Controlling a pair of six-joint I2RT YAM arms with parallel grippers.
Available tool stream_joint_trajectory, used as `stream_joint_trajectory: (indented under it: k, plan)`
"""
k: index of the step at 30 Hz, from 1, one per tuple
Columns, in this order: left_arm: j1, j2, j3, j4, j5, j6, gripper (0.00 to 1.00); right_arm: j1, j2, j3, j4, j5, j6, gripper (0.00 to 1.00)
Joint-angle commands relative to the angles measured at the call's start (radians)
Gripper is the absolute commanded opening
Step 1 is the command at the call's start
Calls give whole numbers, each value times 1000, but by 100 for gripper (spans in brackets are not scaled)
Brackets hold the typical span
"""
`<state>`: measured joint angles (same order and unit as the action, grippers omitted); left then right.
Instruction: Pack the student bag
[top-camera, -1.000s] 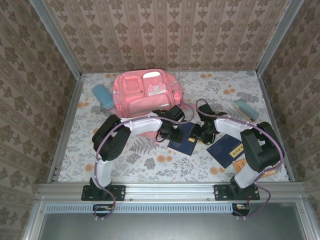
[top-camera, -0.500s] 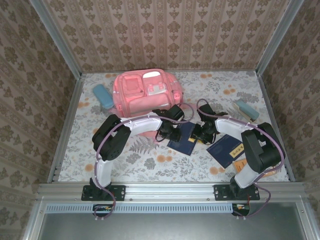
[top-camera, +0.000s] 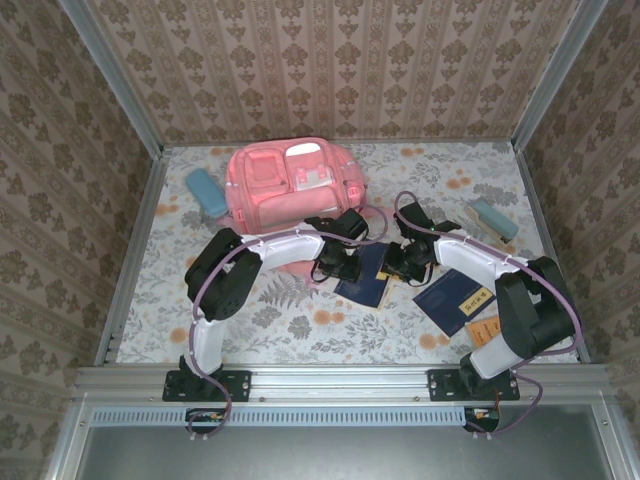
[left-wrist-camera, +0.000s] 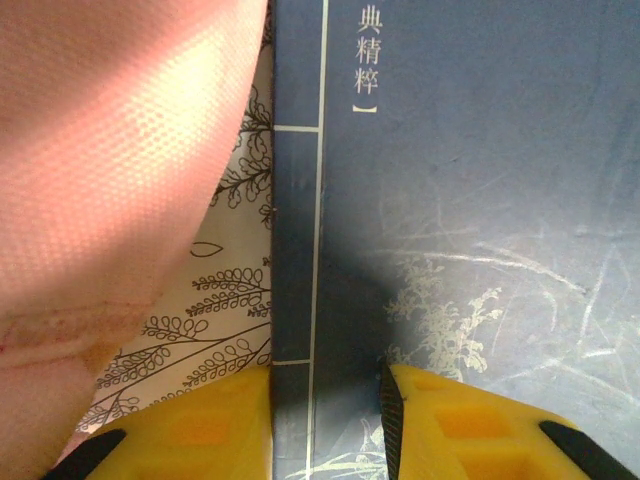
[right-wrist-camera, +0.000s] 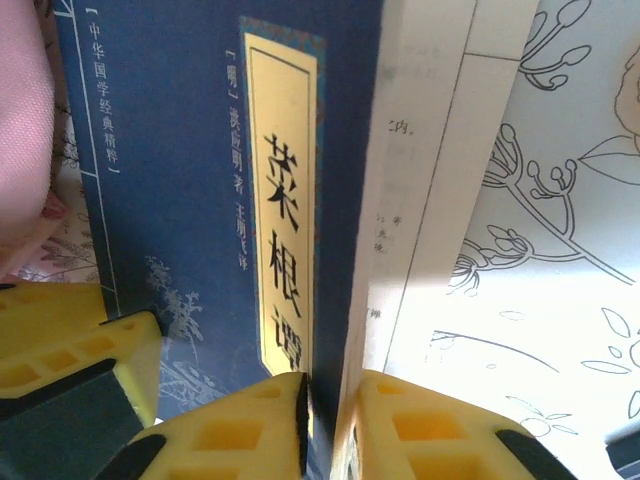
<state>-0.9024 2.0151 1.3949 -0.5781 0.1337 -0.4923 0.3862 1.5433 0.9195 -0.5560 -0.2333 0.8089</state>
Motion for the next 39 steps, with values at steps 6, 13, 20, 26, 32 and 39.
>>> stream_joint_trajectory:
  k: [6, 13, 20, 26, 32, 39]
  plan:
    - [-2, -8, 21, -14, 16, 44, 38, 13, -57, 5, -8, 55, -13, 7]
    - [90, -166, 35, 30, 156, 24, 59, -32, -146, 20, -47, 86, -135, 2]
    - [285, -354, -77, 129, 343, -34, 73, -87, -306, 45, -31, -28, -276, 0]
    - [418, -448, -190, 258, 491, -119, 86, -106, -337, 85, 69, -224, -309, 0]
    - [497, -481, -268, 373, 594, -188, 96, -106, -269, 143, 217, -415, -269, 0]
    - [519, -467, -279, 434, 705, -199, 100, -102, -123, 217, 343, -581, -181, 0]
